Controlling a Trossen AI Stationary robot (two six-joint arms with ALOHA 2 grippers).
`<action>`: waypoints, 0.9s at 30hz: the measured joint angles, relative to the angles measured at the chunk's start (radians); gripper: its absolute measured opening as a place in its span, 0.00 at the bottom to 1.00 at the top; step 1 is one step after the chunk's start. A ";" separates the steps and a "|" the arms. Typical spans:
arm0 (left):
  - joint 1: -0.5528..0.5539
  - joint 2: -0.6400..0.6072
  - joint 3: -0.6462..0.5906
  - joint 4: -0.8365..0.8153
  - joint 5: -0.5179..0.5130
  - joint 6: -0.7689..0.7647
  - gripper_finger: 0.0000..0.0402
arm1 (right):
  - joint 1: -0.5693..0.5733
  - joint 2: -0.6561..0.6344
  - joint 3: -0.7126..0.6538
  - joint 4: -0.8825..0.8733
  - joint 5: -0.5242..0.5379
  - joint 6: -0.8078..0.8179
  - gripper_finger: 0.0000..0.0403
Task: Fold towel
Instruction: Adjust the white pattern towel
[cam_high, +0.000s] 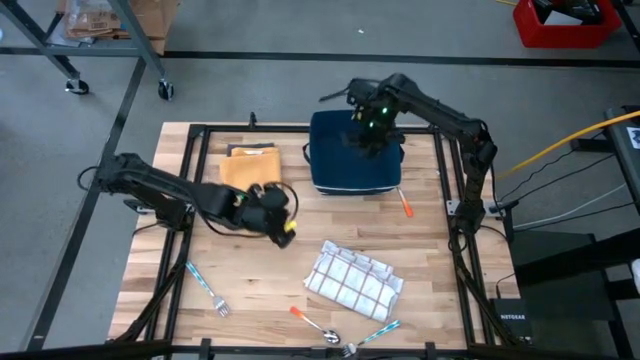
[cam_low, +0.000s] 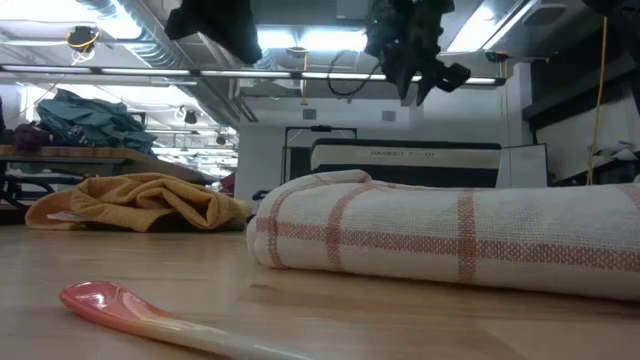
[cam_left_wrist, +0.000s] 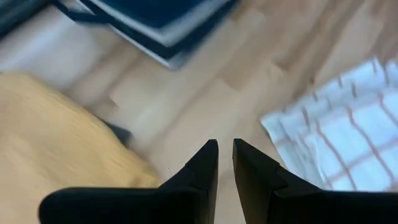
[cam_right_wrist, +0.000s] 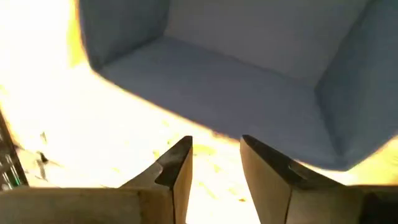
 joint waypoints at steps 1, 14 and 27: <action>-0.013 0.021 0.000 0.005 0.012 -0.013 0.11 | 0.026 -0.002 -0.005 0.003 -0.001 -0.001 0.34; -0.156 0.340 0.000 0.490 0.039 -0.080 0.11 | 0.278 -0.003 -0.024 0.000 0.120 -0.181 0.34; -0.180 0.538 0.000 0.549 0.151 -0.346 0.11 | 0.282 -0.003 -0.024 0.000 0.159 -0.235 0.34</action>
